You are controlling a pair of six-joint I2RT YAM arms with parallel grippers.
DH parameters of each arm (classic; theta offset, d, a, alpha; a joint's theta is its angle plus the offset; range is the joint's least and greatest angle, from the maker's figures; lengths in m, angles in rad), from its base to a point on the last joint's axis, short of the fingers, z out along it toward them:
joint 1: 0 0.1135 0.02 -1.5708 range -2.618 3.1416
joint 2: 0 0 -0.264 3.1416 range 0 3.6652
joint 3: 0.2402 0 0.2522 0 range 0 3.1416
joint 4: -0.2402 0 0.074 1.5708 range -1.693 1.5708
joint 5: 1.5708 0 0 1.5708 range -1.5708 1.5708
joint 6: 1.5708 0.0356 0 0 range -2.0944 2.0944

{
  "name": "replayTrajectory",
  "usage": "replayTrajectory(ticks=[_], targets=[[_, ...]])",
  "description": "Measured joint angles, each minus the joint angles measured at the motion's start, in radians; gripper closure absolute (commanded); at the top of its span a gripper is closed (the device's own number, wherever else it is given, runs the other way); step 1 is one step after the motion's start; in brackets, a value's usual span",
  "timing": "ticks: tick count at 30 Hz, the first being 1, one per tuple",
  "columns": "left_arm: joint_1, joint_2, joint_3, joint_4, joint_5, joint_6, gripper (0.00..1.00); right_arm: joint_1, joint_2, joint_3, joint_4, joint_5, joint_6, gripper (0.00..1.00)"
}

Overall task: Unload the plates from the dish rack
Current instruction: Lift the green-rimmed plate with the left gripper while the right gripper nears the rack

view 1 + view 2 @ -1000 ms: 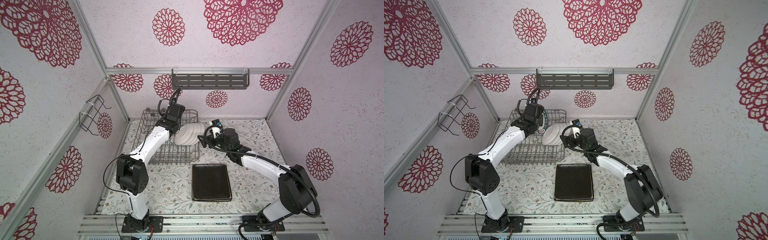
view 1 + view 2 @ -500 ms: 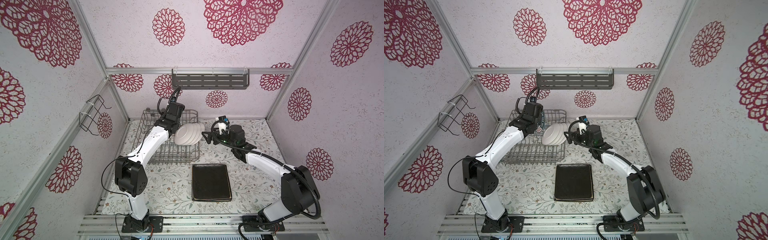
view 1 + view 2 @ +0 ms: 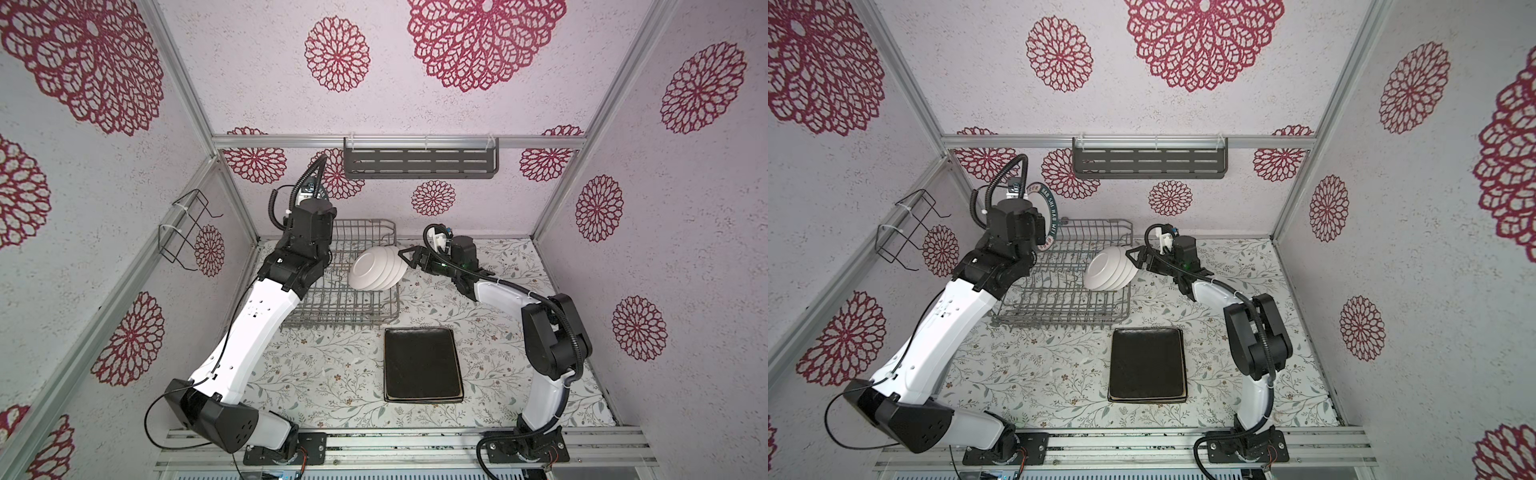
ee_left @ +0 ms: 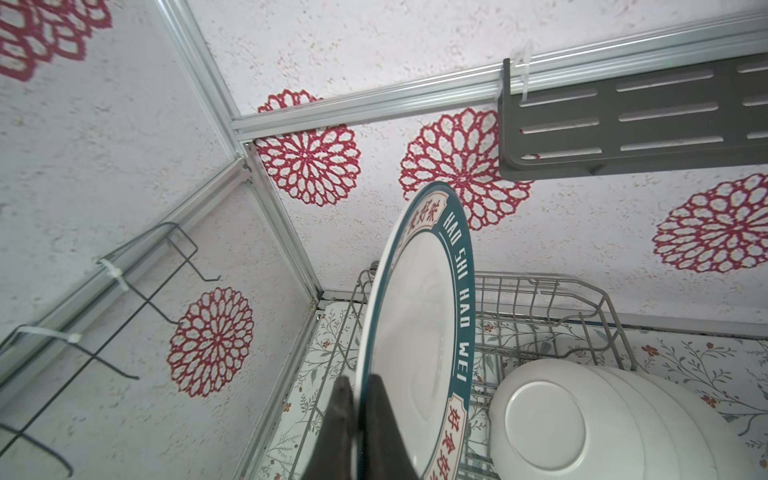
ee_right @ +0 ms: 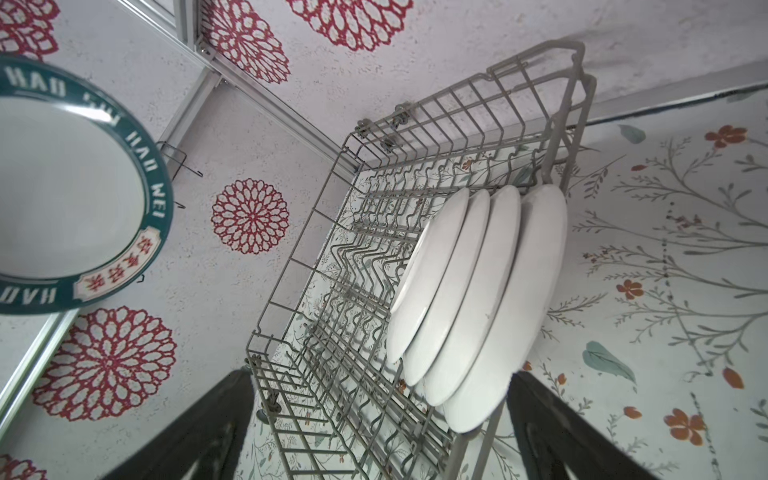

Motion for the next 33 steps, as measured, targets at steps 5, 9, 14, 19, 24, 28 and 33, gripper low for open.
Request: replayTrajectory(ticks=[5, 9, 14, 19, 24, 28, 33], targets=[[0.0, -0.076, -0.064, -0.008, -0.026, 0.018, 1.0, 0.01, 0.06, 0.094, -0.07, 0.026, -0.001, 0.01], [0.0, -0.116, -0.104, -0.01, -0.035, 0.032, 1.0, 0.023, 0.103, 0.154, -0.144, 0.066, -0.014, 0.01], [0.002, -0.147, -0.14, -0.009, -0.036, 0.044, 1.0, 0.044, 0.134, 0.206, -0.241, 0.132, -0.053, 0.01], [0.006, -0.171, -0.152, -0.005, -0.033, 0.055, 1.0, 0.062, 0.156, 0.252, -0.293, 0.158, -0.071, 0.04], [0.016, -0.199, -0.161, -0.001, -0.028, 0.063, 1.0, 0.075, 0.206, 0.317, -0.333, 0.166, -0.079, 0.06], [0.026, -0.219, -0.179, 0.002, -0.025, 0.065, 1.0, 0.093, 0.235, 0.36, -0.362, 0.168, -0.08, 0.08], [0.042, -0.235, -0.206, 0.003, -0.015, 0.064, 1.0, 0.119, 0.241, 0.412, -0.404, 0.169, -0.093, 0.08]])
